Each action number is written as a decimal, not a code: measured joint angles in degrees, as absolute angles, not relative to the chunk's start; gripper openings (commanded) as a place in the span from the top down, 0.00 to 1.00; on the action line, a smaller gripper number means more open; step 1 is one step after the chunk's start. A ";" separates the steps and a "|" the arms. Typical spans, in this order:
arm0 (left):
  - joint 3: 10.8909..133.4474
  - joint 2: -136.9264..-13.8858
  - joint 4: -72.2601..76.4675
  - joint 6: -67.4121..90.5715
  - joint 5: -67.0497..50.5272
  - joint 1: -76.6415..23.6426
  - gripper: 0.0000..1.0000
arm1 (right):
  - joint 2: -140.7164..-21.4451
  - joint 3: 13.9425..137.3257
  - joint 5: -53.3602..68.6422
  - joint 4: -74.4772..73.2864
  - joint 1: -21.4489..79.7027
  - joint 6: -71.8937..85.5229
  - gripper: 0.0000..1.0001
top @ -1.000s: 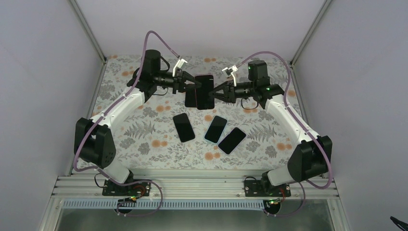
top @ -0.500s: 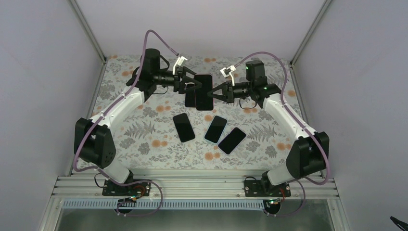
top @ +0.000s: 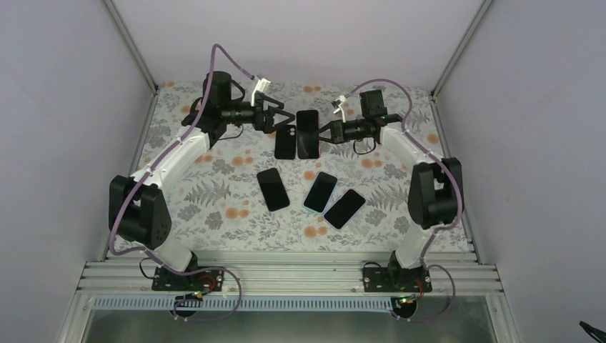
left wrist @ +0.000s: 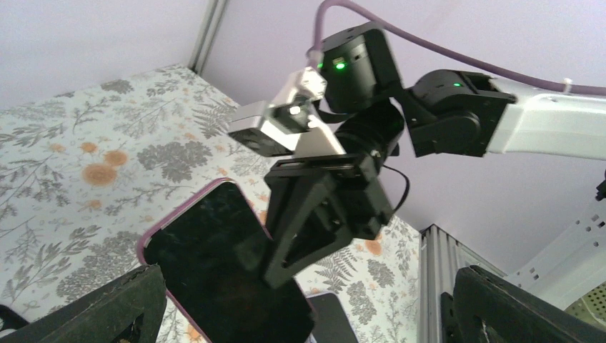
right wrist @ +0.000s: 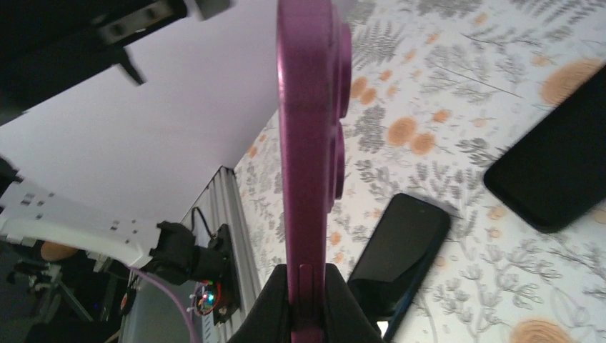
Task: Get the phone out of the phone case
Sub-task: Place the phone at the center of the board, then pick up the phone at the center of the board.
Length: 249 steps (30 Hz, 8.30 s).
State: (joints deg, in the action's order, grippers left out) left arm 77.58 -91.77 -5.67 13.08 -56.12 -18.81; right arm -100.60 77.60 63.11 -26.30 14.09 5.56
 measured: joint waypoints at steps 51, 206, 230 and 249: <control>78.35 -96.40 -6.52 13.52 -54.04 -18.57 0.00 | -142.80 102.28 71.09 -26.79 7.77 20.73 0.87; 61.32 -96.64 -39.29 -81.76 -15.00 -24.25 0.00 | -104.42 89.82 42.39 -31.31 12.62 1.28 0.01; 64.38 -104.16 -30.50 -81.65 -10.98 -31.90 0.00 | -103.48 88.18 44.64 -30.52 10.81 1.32 0.01; 81.89 -117.08 -46.02 -79.66 -15.84 -32.38 0.00 | -101.97 87.35 46.33 -30.50 9.56 1.32 0.01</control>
